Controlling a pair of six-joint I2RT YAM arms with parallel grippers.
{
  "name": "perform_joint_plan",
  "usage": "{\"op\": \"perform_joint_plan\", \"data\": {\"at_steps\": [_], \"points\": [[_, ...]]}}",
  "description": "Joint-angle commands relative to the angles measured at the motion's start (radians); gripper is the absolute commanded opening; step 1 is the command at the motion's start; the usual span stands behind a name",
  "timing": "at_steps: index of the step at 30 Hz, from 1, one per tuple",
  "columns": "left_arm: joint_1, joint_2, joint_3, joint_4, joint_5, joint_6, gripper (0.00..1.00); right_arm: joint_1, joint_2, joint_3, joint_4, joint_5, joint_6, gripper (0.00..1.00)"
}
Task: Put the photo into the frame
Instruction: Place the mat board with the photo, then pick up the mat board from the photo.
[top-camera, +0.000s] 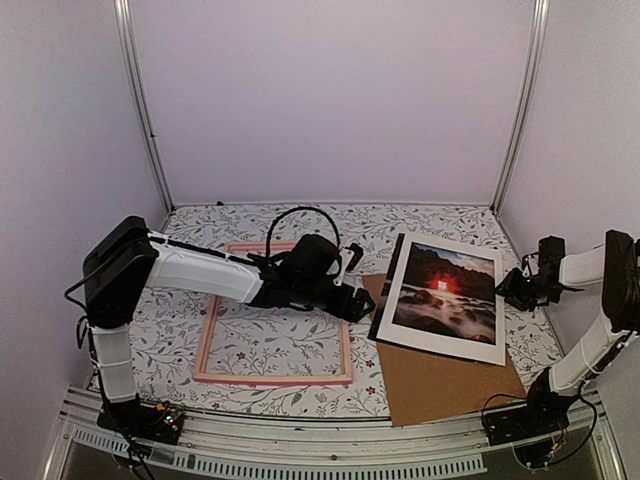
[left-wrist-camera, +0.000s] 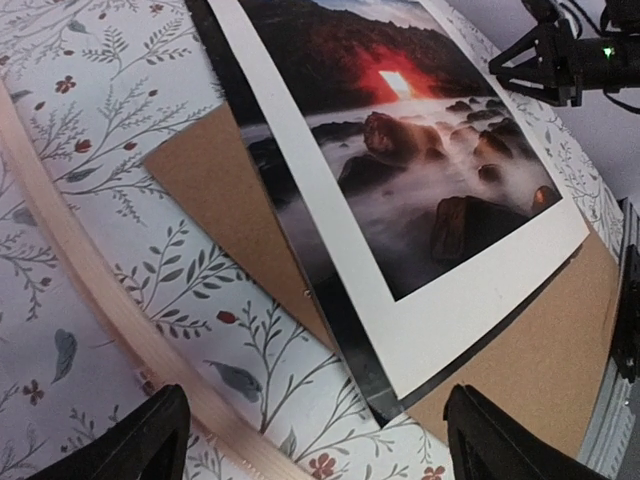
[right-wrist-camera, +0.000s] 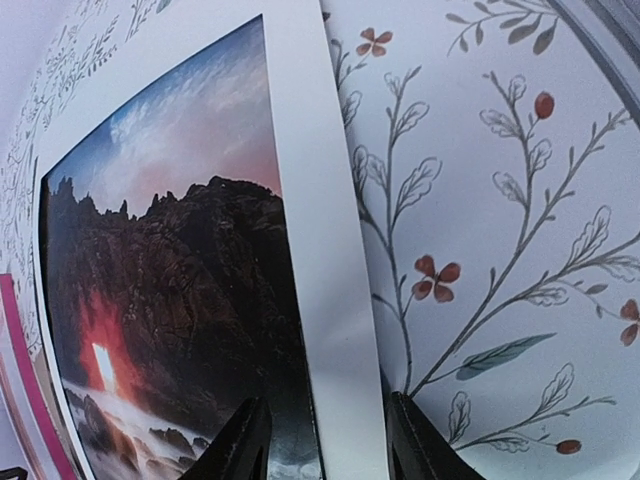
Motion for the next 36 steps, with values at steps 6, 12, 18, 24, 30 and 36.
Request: {"op": "perform_joint_plan", "data": {"at_steps": [6,12,18,24,30,36], "points": [[-0.073,0.227,0.291,-0.089,0.022,-0.018,0.87,0.002,-0.046,-0.069,0.032,-0.153,-0.001,0.32],[-0.079,0.344,0.442,-0.178,-0.045,-0.031,0.85,0.002,-0.053,-0.068,0.045,-0.204,-0.007,0.24],[-0.079,0.402,0.496,-0.203,-0.062,-0.041,0.84,0.002,-0.055,-0.067,0.070,-0.270,0.002,0.22],[-0.079,0.427,0.502,-0.214,-0.063,-0.045,0.84,0.002,-0.021,-0.067,0.108,-0.337,0.015,0.21],[-0.078,0.426,0.475,-0.201,-0.062,-0.045,0.82,0.002,0.003,-0.067,0.136,-0.397,0.040,0.21],[-0.078,0.421,0.450,-0.186,-0.062,-0.048,0.82,0.001,0.026,-0.065,0.136,-0.380,0.033,0.20]]}}
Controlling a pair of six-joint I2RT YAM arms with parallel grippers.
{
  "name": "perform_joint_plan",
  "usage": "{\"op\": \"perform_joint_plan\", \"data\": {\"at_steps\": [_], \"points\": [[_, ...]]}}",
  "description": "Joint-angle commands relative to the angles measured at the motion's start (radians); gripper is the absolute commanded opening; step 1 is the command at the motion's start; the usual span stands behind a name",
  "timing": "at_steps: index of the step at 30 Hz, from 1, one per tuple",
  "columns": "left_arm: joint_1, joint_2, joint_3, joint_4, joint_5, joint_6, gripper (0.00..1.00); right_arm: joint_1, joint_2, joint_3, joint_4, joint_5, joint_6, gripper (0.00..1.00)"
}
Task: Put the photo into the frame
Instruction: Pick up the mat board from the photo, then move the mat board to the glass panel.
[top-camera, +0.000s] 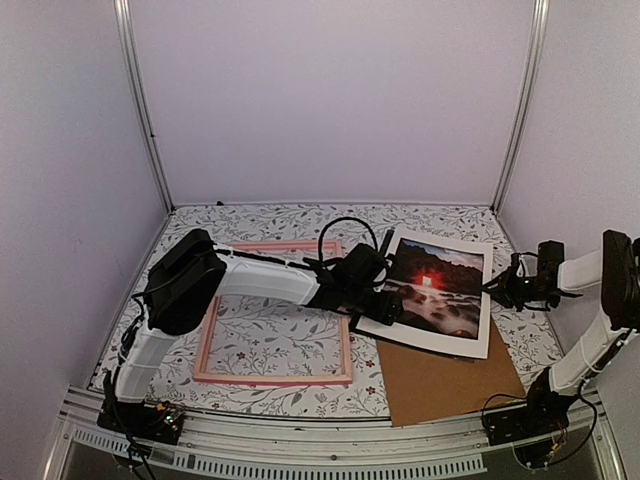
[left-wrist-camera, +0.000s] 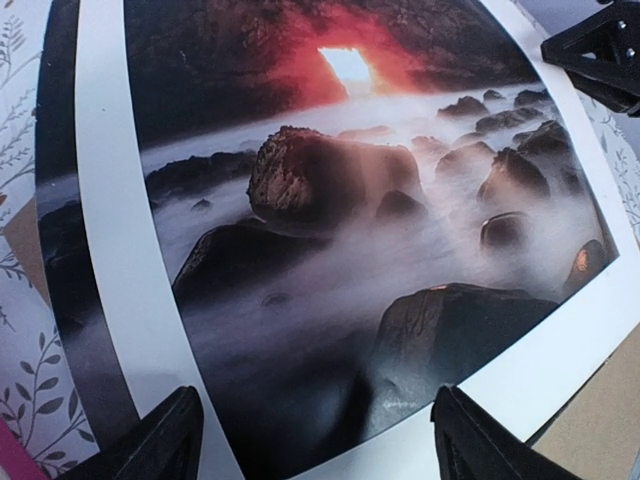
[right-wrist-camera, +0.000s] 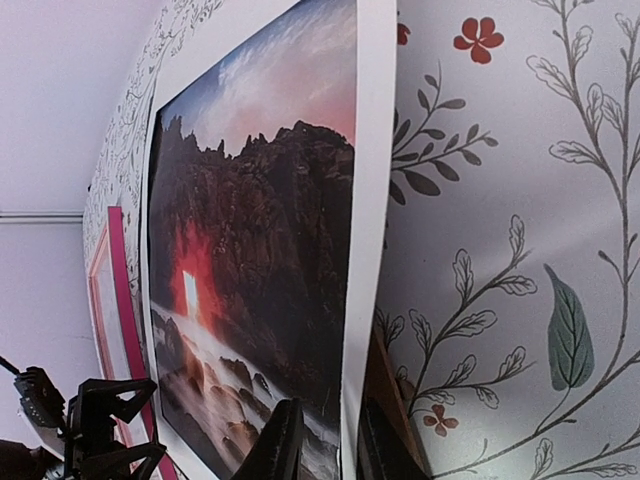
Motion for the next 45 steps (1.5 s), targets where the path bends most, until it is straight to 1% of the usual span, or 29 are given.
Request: {"op": "perform_joint_plan", "data": {"at_steps": [1,7,12,18,22,23,28,33,38,42,45], "points": [[-0.007,0.019,-0.036,-0.008,-0.001,-0.008,0.82,0.002,0.022,-0.006,0.020,-0.026,0.001,0.19],[-0.007,0.015,-0.044,-0.004,-0.001,-0.010,0.82,0.002,-0.001,-0.003,0.014,0.005,-0.004,0.07],[-0.006,0.003,-0.051,-0.003,-0.001,-0.013,0.84,0.002,-0.062,0.014,-0.035,0.059,-0.017,0.01],[-0.005,-0.022,-0.063,0.005,-0.001,-0.014,0.86,0.003,-0.124,0.036,-0.085,0.078,-0.029,0.00],[-0.003,-0.055,-0.081,0.011,-0.001,-0.014,0.88,0.003,-0.150,0.061,-0.106,0.023,-0.029,0.00],[-0.002,-0.070,-0.090,0.019,-0.025,-0.014,0.88,0.003,-0.157,0.071,-0.115,0.003,-0.030,0.00],[0.018,-0.175,-0.149,0.066,-0.026,0.001,0.92,0.007,-0.185,0.141,-0.180,-0.086,-0.042,0.00],[0.052,-0.313,-0.209,0.092,-0.021,0.027,0.96,0.062,-0.226,0.226,-0.235,-0.139,-0.040,0.00],[0.113,-0.491,-0.317,0.104,-0.043,0.029,0.97,0.163,-0.238,0.343,-0.302,-0.146,-0.030,0.00],[0.185,-0.614,-0.413,0.084,-0.090,0.025,0.98,0.244,-0.256,0.460,-0.324,-0.164,0.009,0.00],[0.258,-0.698,-0.492,0.052,-0.117,0.007,0.98,0.339,-0.261,0.561,-0.332,-0.165,0.050,0.00]]}}
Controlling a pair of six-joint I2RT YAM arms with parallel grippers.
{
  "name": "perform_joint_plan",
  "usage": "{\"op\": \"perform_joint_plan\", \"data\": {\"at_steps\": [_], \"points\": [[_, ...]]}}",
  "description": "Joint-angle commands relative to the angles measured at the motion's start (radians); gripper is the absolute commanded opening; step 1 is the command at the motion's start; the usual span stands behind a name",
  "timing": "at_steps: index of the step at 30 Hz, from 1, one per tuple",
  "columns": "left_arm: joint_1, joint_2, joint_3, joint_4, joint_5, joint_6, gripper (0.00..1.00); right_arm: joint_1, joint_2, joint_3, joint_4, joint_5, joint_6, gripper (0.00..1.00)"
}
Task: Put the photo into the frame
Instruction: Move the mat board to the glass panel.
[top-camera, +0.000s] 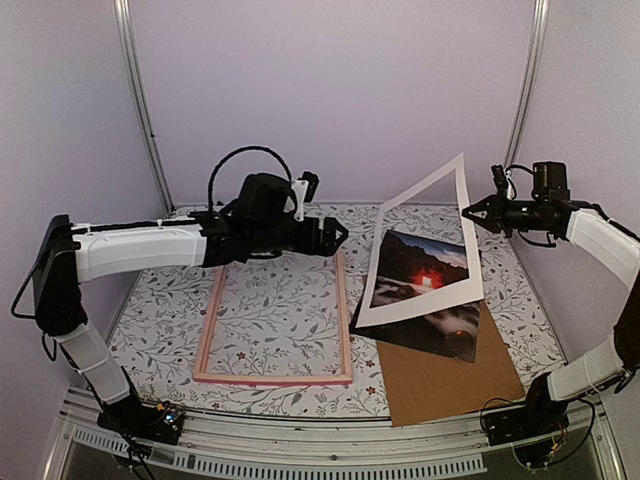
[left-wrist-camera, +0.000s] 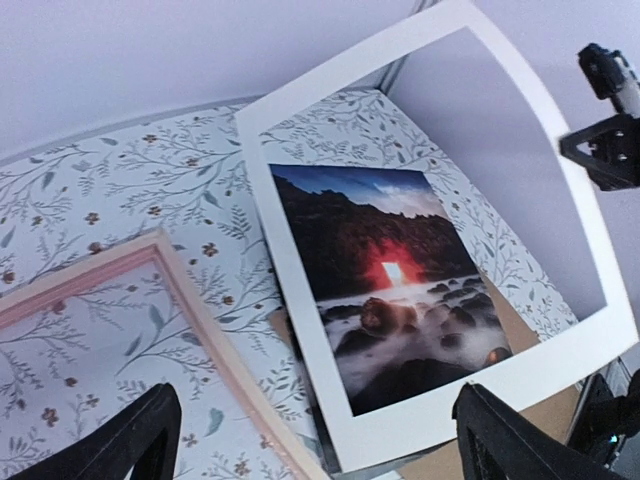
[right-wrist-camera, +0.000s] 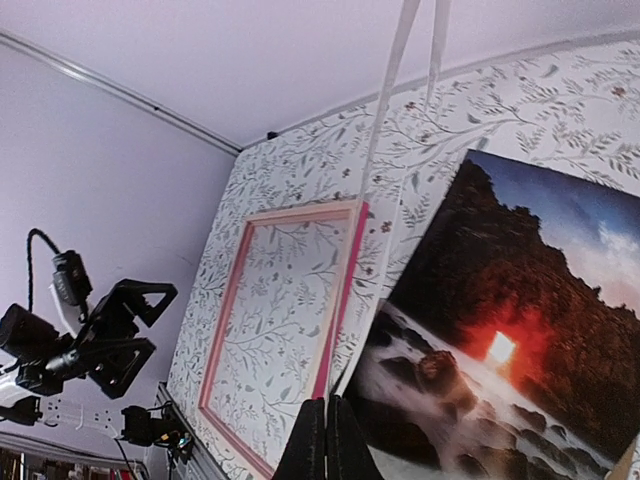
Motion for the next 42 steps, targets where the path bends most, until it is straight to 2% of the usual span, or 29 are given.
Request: {"op": "perform_joint_plan", "data": {"at_steps": [1,5,10,16,19,23,28,32,35,42], "points": [[0.114,-0.101,-0.126,-0.048,-0.056,-0.017,0.98,0.123,-0.041,0.157,-0.027,-0.029,0.068,0.00],[0.243,-0.215,-0.260,-0.065,-0.065,-0.045,0.98,0.267,0.008,0.316,-0.025,-0.016,0.117,0.00],[0.399,-0.341,-0.415,-0.080,-0.073,-0.068,0.99,0.445,0.146,0.501,-0.001,-0.024,0.170,0.00],[0.581,-0.507,-0.631,-0.034,-0.016,-0.130,1.00,0.599,0.300,0.636,0.120,-0.078,0.269,0.00],[0.631,-0.607,-0.690,-0.036,-0.029,-0.157,1.00,0.621,0.339,0.619,0.179,-0.079,0.322,0.00],[0.656,-0.731,-0.716,-0.081,-0.116,-0.165,1.00,0.622,0.390,0.524,0.209,-0.006,0.340,0.00],[0.667,-0.791,-0.720,-0.111,-0.178,-0.146,1.00,0.618,0.489,0.373,0.340,0.025,0.389,0.00],[0.669,-0.735,-0.712,-0.097,-0.136,-0.126,1.00,0.607,0.585,0.293,0.470,0.038,0.471,0.00],[0.668,-0.639,-0.697,-0.082,-0.044,-0.113,1.00,0.601,0.620,0.236,0.548,0.071,0.523,0.00],[0.662,-0.487,-0.729,0.012,0.090,-0.125,1.00,0.597,0.578,0.102,0.641,0.147,0.604,0.00]]}}
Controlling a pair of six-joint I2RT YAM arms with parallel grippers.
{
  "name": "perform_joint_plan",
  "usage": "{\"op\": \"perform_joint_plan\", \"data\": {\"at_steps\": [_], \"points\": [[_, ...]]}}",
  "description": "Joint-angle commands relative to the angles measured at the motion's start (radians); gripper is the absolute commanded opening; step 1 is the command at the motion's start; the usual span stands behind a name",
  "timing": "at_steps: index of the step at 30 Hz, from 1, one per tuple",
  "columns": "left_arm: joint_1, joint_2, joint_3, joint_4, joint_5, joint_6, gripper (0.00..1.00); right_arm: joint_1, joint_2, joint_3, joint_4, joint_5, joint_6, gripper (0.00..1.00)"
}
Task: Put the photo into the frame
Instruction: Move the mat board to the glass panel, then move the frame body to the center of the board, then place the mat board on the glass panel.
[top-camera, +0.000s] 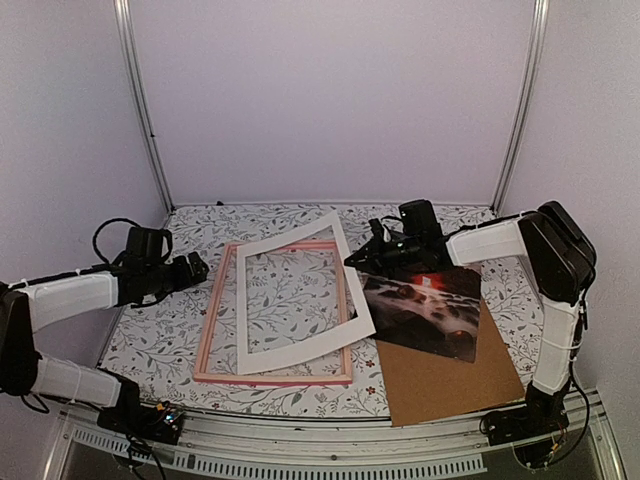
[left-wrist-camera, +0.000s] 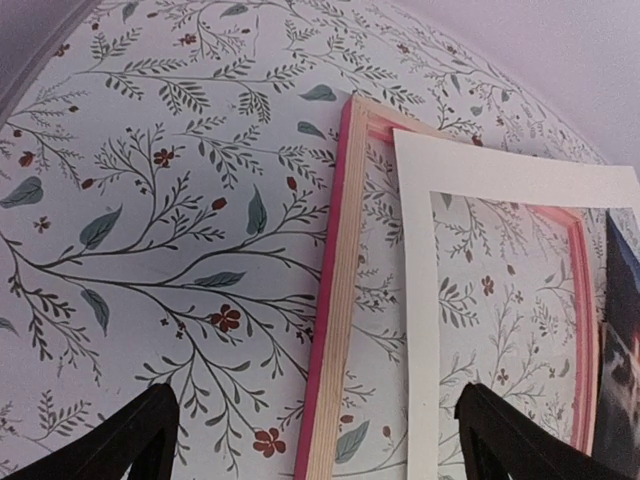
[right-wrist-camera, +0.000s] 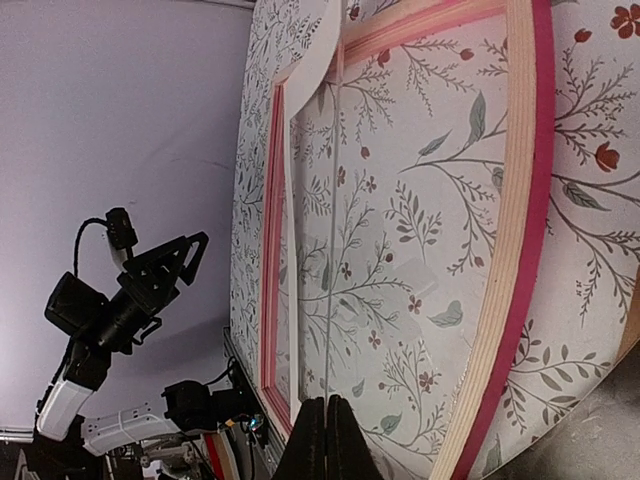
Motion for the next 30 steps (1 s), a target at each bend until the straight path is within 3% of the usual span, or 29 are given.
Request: {"op": "perform_joint_plan", "data": {"at_steps": [1,20,30], "points": [[0.003,0.047,-0.028,0.089,0.098,0.002,1.00,0.005,-0.061,-0.080,0.138,0.054,0.085,0.00],[-0.062,0.257,-0.074,0.279,0.204,-0.039,1.00,0.037,-0.066,-0.147,0.217,0.117,0.167,0.00],[-0.119,0.291,-0.103,0.341,0.249,-0.081,0.99,0.063,-0.040,-0.150,0.244,0.145,0.201,0.00]]}}
